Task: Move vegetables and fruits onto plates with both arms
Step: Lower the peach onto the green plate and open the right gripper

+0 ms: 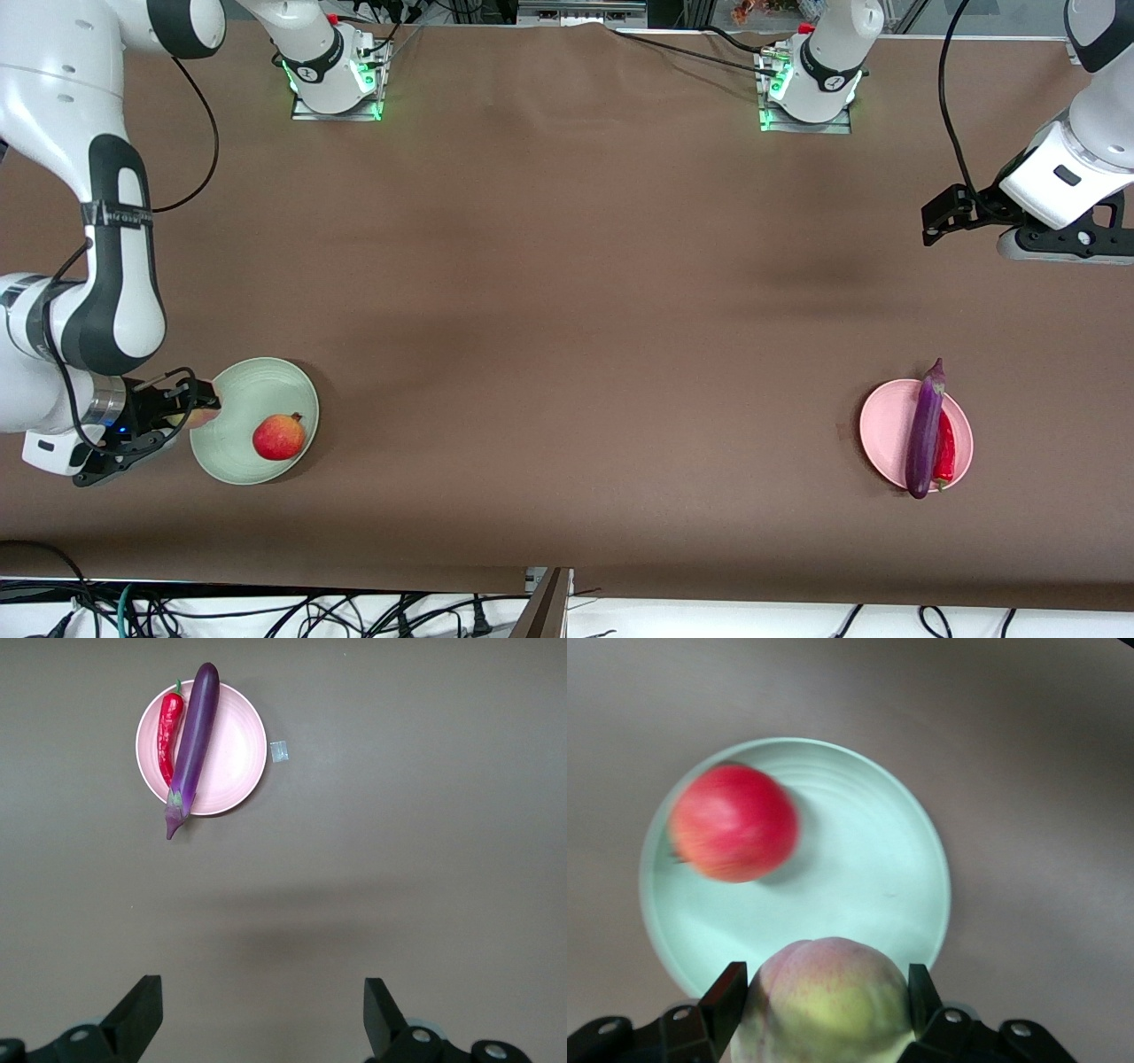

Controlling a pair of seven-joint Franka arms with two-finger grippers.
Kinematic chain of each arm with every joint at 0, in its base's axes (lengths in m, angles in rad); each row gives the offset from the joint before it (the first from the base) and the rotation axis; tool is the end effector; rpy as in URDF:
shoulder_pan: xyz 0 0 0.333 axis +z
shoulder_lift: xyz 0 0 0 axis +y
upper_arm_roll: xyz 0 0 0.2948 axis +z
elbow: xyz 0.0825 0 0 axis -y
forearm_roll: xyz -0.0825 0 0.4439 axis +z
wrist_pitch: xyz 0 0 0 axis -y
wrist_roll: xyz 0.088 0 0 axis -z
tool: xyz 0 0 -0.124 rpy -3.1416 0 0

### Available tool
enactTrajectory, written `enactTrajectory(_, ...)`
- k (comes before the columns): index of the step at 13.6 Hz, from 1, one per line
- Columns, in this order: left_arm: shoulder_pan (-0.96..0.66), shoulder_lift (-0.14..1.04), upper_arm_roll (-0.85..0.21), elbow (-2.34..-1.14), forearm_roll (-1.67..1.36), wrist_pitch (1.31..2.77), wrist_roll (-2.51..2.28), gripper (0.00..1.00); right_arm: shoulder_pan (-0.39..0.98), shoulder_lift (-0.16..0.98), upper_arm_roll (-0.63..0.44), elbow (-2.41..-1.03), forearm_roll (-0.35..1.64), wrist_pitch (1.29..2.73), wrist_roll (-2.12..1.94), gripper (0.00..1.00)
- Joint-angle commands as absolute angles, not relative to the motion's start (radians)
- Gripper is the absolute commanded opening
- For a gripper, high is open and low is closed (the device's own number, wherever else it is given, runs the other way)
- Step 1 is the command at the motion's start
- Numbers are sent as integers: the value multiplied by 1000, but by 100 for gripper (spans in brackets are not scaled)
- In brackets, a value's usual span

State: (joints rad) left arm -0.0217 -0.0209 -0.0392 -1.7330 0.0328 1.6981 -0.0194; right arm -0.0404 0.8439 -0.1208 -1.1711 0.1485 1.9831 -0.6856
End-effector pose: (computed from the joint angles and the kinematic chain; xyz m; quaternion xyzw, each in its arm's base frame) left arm 0.6128 -0.0338 0.5235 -0.9996 0.0229 0.0063 0.0169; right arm 0.7906 -0.0939 0.2273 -0.9683 -0.2483 0.0028 0.0257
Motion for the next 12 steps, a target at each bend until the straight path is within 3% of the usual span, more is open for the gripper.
enactTrajectory(1, -29, -18, -32, -1718, 17, 1678, -28, 100, -43, 850, -103, -1219, 182, 2063, -707, 28)
enactTrajectory(4, -28, -18, -32, -1718, 17, 1677, -28, 100, -43, 888, -101, -1221, 232, 2111, -709, 28)
enactTrajectory(5, -28, -18, -32, -1718, 17, 1677, -28, 100, -44, 893, -101, -1221, 244, 2112, -707, 40)
enactTrajectory(6, -28, -18, -32, -1718, 17, 1677, -28, 100, -44, 894, -101, -1220, 268, 2112, -704, 88)
enactTrajectory(7, -28, -18, -32, -1718, 17, 1677, -28, 100, -44, 890, -101, -1218, 290, 2105, -704, 100)
enactTrajectory(9, -28, -18, -32, -1718, 17, 1677, -28, 100, -48, 853, -104, -1212, 293, 2035, -698, 100)
enactTrajectory(12, -28, -18, -32, -1718, 17, 1677, -28, 100, -44, 801, -110, -1108, 284, 1762, -596, 100)
